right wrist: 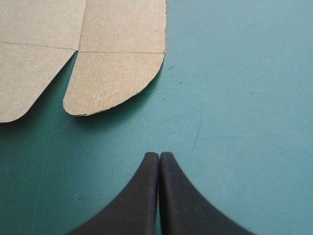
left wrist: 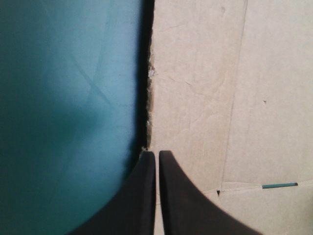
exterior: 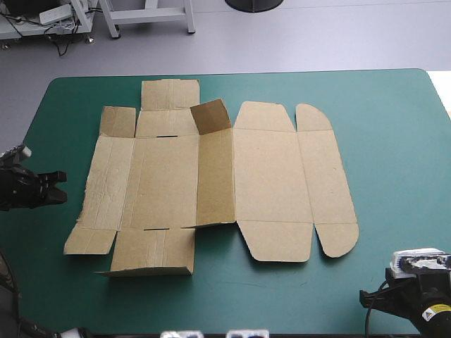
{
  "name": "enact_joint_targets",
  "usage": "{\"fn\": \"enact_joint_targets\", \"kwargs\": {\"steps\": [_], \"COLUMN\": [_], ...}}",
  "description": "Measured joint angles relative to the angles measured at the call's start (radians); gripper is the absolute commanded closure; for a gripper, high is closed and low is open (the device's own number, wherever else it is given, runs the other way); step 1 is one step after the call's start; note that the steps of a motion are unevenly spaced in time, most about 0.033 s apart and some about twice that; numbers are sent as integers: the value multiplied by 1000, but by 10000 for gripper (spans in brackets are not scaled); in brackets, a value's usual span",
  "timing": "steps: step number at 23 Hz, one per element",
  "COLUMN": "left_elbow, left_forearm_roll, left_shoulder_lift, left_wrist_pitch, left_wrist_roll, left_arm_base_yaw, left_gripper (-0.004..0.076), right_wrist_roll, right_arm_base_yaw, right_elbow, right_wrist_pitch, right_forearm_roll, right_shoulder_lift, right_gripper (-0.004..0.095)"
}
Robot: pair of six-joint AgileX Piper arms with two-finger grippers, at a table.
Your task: Fold the box
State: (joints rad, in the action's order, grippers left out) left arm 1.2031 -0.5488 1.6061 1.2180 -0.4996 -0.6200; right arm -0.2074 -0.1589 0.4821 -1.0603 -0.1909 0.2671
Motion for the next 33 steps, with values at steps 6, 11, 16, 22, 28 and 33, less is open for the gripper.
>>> {"fn": "enact_joint_targets", "kwargs": {"steps": [6, 11, 16, 22, 28, 33], "left_elbow": [2, 3, 3, 6, 30, 37], "left_forearm_roll": [14, 24, 4, -49, -77, -96], "left_shoulder_lift": [88, 140, 174, 215, 265, 277], "left_wrist_pitch": [-5, -8, -11, -5, 21, 24], "left_wrist_roll": [-6, 1, 2, -3, -3, -1], "left_arm_base_yaw": [0, 0, 2, 40, 145, 200], "left_gripper": [351, 309, 328, 334, 334, 475], "right_wrist_roll": [0, 0, 0, 1, 4, 11], "right_arm_base_yaw": [0, 0, 0, 0, 0, 0], "right_elbow": [0, 0, 0, 0, 0, 0], "right_wrist_pitch": [-2, -3, -3, -3, -3, -3], "right_forearm_roll": [19, 20, 20, 20, 20, 20], "right_shoulder_lift": [0, 0, 0, 0, 0, 0], "right_gripper": [913, 913, 913, 913, 913, 913]}}
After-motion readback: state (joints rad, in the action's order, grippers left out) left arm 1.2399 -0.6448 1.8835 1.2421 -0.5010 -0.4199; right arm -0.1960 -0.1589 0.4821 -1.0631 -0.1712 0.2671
